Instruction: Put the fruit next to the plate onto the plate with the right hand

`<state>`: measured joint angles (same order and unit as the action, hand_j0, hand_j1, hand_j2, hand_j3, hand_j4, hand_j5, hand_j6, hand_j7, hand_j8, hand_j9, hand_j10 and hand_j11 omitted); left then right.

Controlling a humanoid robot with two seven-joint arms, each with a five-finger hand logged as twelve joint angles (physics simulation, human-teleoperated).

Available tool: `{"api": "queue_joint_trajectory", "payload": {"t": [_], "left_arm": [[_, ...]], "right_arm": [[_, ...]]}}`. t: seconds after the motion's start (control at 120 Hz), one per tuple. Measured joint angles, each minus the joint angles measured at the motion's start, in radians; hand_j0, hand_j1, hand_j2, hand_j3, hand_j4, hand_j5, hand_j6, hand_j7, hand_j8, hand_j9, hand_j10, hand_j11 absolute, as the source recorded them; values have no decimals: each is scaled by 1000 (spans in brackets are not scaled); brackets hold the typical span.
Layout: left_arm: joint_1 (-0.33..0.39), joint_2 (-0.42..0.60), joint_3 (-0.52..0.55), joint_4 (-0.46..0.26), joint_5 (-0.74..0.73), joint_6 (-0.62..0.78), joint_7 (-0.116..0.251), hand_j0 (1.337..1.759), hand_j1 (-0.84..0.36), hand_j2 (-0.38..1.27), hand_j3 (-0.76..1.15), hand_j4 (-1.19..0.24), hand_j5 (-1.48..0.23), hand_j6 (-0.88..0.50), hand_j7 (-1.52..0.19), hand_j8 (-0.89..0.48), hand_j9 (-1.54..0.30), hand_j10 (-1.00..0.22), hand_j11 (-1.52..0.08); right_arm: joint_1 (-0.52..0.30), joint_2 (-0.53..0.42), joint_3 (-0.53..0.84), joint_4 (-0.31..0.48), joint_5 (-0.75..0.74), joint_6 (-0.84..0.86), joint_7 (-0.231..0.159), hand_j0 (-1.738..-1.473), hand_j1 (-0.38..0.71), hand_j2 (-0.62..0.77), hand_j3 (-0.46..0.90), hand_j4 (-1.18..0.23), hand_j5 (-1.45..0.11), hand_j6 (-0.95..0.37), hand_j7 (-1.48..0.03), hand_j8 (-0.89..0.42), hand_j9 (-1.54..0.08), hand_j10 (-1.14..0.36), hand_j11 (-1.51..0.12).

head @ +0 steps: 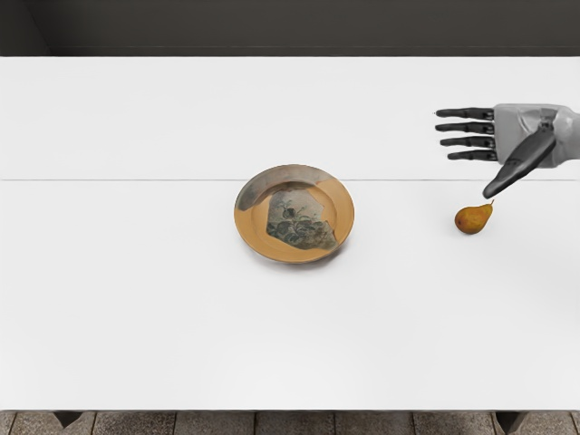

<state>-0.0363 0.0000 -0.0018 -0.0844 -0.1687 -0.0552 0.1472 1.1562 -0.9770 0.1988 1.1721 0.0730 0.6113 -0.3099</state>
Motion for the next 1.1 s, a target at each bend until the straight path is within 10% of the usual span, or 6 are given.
{"api": "queue_joint_trajectory", "payload": {"t": [0.3, 0.725, 1.1], "left_arm": [[1, 0, 0, 0, 0, 0, 0, 1658, 325, 4, 0, -21, -27, -21, -27, -21, -27, -21, -27], [0, 0, 0, 0, 0, 0, 0, 1658, 325, 4, 0, -21, -27, -21, -27, -21, -27, -21, -27], [1, 0, 0, 0, 0, 0, 0, 1658, 325, 4, 0, -21, -27, -21, -27, -21, -27, -21, -27]], "right_arm": [[6, -16, 31, -45, -91, 0, 11, -1658, -349, 0, 0, 0, 0, 1, 0, 0, 0, 0, 0], [-24, 35, 127, -22, -876, -12, 241, -1658, -349, 1, 0, -4, 0, -5, 0, -4, 0, -3, 0], [-105, 74, 122, 46, -1142, -234, 265, -1658, -314, -5, 0, -37, -41, -39, -40, -37, -41, -36, -41]]}}
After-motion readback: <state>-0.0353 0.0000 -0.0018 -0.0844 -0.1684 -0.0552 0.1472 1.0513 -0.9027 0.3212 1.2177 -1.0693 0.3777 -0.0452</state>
